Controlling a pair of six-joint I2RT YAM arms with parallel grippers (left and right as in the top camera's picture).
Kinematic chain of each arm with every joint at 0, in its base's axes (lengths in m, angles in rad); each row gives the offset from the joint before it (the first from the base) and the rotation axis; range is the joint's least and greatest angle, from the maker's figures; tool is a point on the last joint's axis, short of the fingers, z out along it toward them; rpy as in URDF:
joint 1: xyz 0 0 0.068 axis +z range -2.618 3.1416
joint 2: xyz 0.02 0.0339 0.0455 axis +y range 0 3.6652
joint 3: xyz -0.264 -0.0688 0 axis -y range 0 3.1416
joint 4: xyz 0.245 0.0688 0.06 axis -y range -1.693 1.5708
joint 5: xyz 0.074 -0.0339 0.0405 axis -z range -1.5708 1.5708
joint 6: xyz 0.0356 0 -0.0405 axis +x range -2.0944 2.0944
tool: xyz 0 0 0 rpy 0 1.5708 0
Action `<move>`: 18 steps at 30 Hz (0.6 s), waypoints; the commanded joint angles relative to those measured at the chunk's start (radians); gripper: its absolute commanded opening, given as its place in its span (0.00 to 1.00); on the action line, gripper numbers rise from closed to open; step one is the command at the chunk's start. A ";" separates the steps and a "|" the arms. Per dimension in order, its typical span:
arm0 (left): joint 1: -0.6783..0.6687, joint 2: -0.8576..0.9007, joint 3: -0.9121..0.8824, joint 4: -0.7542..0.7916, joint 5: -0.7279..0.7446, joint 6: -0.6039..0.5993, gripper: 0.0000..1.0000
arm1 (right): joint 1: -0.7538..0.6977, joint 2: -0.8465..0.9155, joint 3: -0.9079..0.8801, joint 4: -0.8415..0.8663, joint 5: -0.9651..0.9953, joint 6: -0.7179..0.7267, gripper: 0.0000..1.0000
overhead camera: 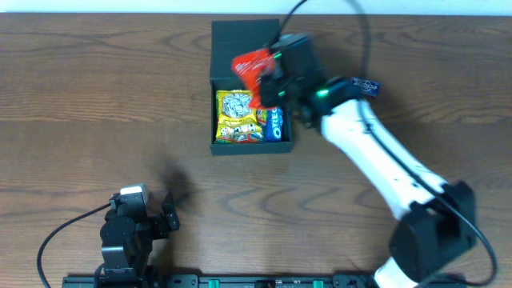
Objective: Pack container
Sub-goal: 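Carry the red Hacks bag over the box and lower it in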
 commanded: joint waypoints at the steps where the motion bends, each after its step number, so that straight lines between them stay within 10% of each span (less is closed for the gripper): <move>1: 0.005 -0.006 -0.006 -0.006 -0.007 -0.011 0.95 | 0.043 0.056 0.000 0.010 0.063 0.134 0.01; 18: 0.005 -0.006 -0.006 -0.006 -0.007 -0.011 0.95 | 0.155 0.311 0.000 0.103 0.032 0.367 0.01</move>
